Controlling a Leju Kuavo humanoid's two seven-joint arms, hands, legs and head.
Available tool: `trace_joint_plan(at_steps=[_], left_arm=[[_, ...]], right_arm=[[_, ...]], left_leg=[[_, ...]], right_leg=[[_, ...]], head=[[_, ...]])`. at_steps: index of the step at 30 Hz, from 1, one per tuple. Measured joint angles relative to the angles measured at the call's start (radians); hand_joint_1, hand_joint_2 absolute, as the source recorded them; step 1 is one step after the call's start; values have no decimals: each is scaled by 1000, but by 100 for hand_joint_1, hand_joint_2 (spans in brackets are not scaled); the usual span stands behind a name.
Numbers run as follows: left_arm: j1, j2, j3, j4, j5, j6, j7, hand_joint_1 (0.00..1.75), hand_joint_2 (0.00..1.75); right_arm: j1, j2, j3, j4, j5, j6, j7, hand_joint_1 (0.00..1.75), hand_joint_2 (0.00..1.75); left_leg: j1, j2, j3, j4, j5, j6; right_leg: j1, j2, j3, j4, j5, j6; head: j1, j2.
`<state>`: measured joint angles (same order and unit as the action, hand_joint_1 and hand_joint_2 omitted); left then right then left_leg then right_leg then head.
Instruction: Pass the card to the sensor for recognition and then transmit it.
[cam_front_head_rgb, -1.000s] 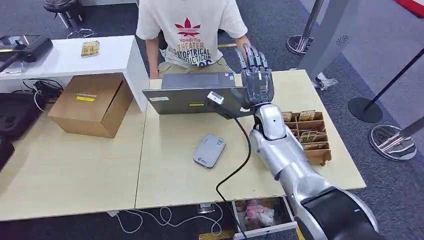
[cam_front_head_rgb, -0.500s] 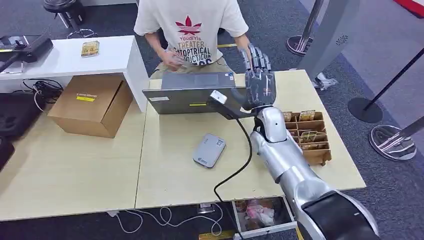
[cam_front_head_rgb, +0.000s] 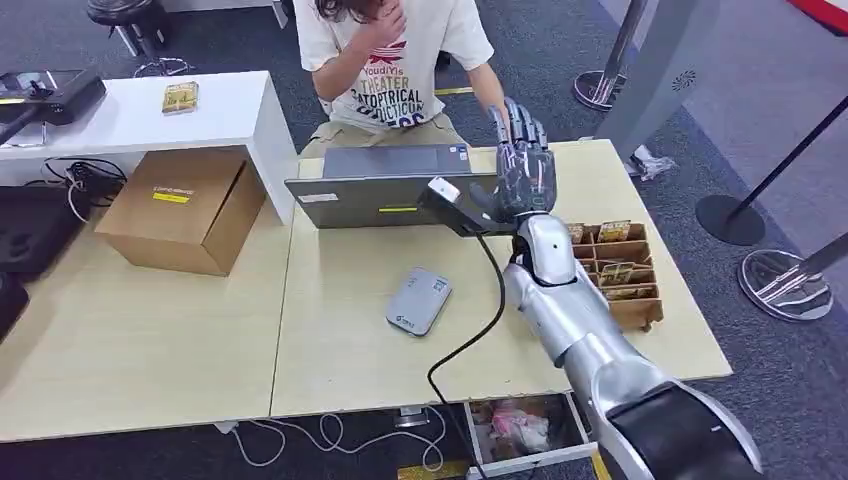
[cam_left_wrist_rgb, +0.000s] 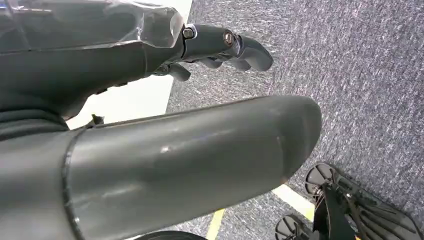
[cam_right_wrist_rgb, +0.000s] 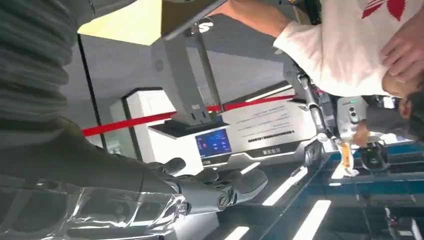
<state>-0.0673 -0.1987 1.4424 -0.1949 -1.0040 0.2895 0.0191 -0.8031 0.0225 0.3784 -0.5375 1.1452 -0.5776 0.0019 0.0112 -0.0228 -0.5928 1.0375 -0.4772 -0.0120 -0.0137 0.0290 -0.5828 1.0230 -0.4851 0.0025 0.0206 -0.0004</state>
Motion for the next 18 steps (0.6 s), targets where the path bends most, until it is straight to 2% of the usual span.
trace_joint_plan(at_steps=[8, 14, 18], left_arm=[[0, 0, 0, 0, -3, 0, 0, 0, 0], [-2, -15, 0, 0, -3, 34, 3, 0, 0], [-4, -20, 0, 0, -8, 33, 2, 0, 0]], right_arm=[[29, -27, 0, -26, -1, 0, 17, 0, 175], [37, -41, 0, -36, 2, 6, 36, 0, 175], [45, -55, 0, -40, 16, 18, 53, 0, 175]], left_leg=[[0, 0, 0, 0, 0, 0], [0, 0, 0, 0, 0, 0], [0, 0, 0, 0, 0, 0]], right_leg=[[0, 0, 0, 0, 0, 0], [0, 0, 0, 0, 0, 0], [0, 0, 0, 0, 0, 0]], head=[[0, 0], [0, 0], [0, 0]])
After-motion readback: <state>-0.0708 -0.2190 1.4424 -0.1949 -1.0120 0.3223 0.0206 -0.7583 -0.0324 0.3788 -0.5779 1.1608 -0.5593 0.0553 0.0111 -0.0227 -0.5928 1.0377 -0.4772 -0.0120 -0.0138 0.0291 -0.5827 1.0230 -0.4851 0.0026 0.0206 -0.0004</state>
